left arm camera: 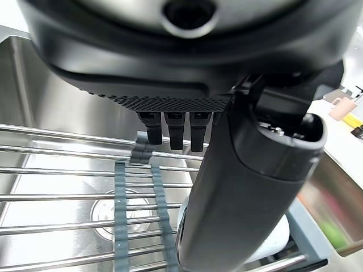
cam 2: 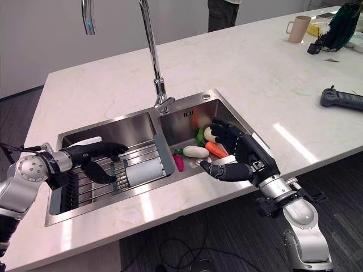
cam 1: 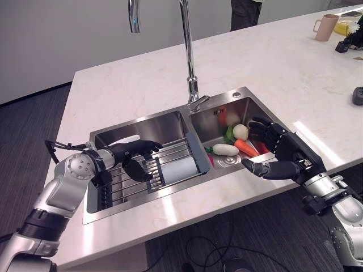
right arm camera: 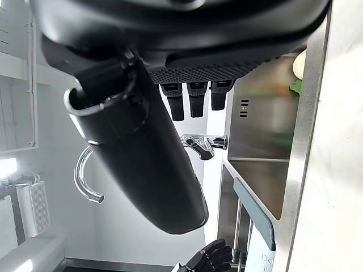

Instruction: Place the dishes in the dishwasher.

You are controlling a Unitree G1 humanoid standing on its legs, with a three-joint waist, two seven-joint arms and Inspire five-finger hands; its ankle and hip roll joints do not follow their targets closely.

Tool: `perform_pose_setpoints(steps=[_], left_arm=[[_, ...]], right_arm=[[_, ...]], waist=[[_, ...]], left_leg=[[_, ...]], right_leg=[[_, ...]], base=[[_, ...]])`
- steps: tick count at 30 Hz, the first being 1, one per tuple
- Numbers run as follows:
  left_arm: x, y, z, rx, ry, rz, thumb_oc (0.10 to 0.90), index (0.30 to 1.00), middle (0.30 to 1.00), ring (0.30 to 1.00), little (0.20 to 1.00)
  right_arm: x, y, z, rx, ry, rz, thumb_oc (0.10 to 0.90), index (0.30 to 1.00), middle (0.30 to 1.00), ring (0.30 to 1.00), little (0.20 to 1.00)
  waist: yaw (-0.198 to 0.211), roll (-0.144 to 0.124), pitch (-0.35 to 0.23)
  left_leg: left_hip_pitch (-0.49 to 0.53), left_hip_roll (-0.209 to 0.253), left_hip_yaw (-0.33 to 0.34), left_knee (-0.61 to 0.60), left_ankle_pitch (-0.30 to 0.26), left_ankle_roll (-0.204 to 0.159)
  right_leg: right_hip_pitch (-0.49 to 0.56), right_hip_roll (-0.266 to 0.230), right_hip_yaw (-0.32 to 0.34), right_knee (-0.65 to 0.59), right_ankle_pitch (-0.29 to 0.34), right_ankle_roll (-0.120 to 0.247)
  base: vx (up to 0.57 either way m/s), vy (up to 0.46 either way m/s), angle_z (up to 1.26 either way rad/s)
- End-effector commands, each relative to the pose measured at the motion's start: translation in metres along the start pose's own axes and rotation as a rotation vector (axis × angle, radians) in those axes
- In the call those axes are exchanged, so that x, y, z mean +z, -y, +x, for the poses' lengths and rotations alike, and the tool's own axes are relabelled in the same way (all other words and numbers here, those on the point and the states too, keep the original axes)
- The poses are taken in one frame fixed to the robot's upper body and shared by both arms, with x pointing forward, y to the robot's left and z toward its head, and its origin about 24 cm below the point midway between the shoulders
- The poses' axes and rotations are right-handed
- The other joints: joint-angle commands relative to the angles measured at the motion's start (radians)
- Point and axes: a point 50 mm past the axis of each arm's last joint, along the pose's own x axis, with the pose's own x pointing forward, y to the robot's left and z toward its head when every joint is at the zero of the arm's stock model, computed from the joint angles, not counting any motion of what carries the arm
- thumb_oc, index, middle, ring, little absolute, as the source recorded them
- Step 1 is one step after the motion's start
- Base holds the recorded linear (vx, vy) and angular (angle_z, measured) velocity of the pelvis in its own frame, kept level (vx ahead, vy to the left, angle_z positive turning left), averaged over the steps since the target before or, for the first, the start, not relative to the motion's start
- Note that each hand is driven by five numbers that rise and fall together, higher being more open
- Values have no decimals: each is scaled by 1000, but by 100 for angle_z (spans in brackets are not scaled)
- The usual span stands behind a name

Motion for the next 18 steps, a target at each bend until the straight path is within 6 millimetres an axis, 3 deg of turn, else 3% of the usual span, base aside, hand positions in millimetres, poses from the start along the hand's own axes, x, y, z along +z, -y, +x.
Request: perform_pose_setpoints(steps=[1,18], left_arm=[[24,-35,-13,131,79,67,800,900,900,900,900],[38,-35,-5,108,132,57,800,900,900,900,900]], right_arm=[[46,8,7,-31,252,-72,800,900,900,900,900],[44,4,9,-23,258,-62,800,900,900,900,900]], waist=[[-8,9,-51],[-28,16,-51]], left_leg=[[58,-4,-102,114,-247,-4],[63,-2,-84,114,-253,-1]], right_leg=[[30,11,-113,-51,-35,23],[23,14,-95,-51,-29,27]], base=[[0,0,0],[0,0,0]])
